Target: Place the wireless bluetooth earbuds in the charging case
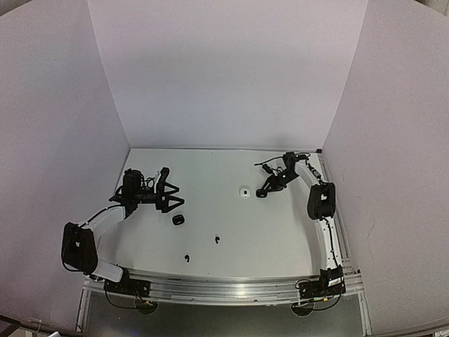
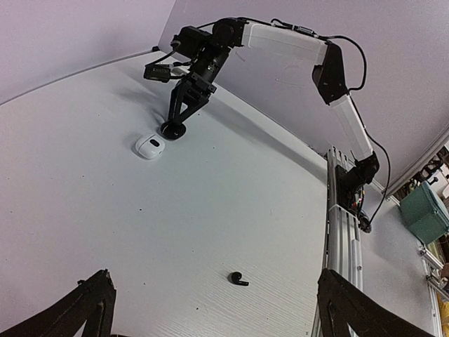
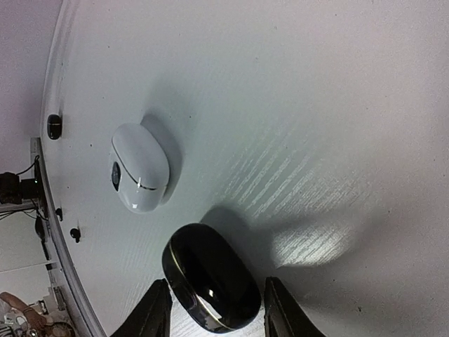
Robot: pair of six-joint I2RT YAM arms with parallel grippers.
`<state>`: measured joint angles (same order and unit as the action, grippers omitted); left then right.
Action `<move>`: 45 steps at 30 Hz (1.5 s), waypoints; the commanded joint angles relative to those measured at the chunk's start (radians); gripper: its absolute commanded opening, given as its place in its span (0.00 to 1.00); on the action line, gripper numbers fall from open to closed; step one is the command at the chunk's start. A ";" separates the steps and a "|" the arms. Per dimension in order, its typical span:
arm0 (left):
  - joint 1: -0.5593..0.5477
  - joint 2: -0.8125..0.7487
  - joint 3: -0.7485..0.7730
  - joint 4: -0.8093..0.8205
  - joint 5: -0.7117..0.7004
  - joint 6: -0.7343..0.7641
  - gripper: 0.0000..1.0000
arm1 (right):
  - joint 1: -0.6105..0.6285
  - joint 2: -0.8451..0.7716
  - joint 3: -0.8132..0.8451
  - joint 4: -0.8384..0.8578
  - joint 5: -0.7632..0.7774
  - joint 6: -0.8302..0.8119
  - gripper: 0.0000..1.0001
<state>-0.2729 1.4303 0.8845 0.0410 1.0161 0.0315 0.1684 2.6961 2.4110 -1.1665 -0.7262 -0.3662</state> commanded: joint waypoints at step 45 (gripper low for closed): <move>0.004 -0.027 -0.015 0.072 -0.020 0.019 0.99 | 0.143 -0.317 -0.494 0.311 0.472 0.786 0.00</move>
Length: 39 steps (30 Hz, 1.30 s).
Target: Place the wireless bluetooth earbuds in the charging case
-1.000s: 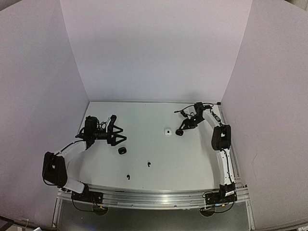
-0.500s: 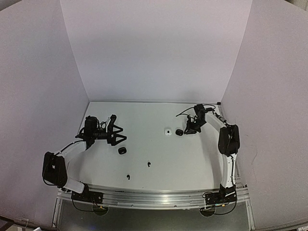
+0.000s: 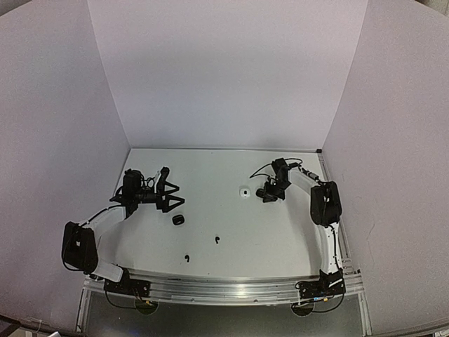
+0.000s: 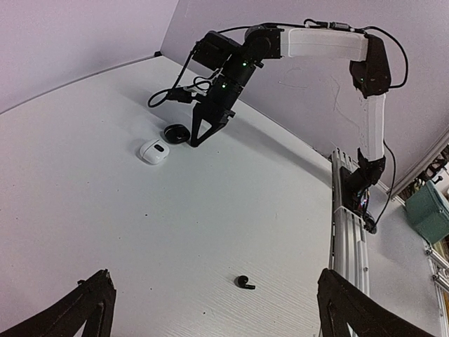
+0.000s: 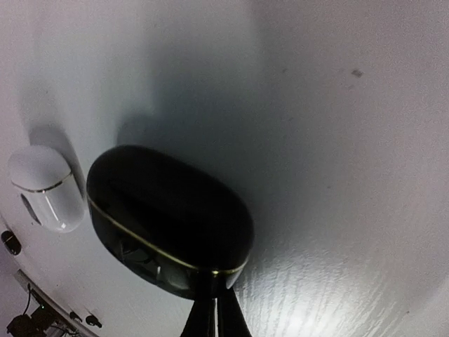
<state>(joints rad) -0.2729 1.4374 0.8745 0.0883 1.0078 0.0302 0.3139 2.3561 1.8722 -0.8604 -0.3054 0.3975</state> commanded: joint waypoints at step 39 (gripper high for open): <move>-0.127 0.334 0.126 -0.482 -0.708 0.878 1.00 | 0.166 -0.402 -0.133 0.171 0.194 -0.135 0.81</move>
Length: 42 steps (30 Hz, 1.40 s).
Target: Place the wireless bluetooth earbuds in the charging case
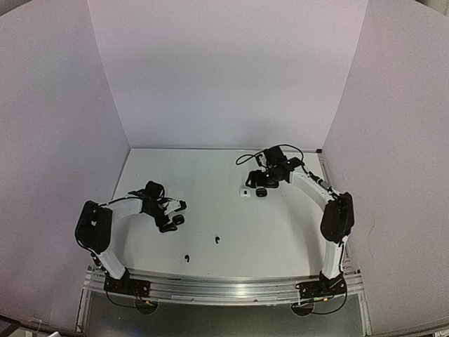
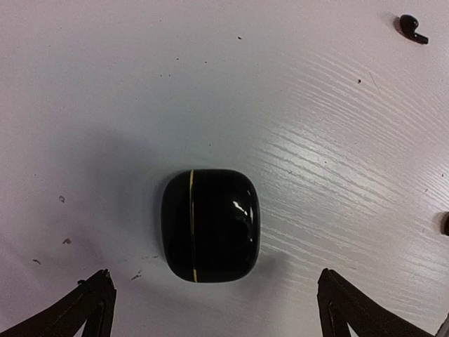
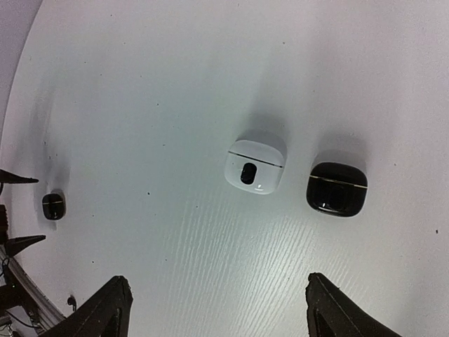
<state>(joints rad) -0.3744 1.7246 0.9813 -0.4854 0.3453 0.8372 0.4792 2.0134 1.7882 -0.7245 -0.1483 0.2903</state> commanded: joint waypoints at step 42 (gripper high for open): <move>-0.087 -0.456 -0.065 0.371 0.220 0.235 0.00 | 0.416 0.214 0.412 0.284 -0.182 0.299 0.67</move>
<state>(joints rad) -0.4491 1.3026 0.9258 -0.1468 0.5199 1.0532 0.8958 2.2192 2.1921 -0.4856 -0.3095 0.5608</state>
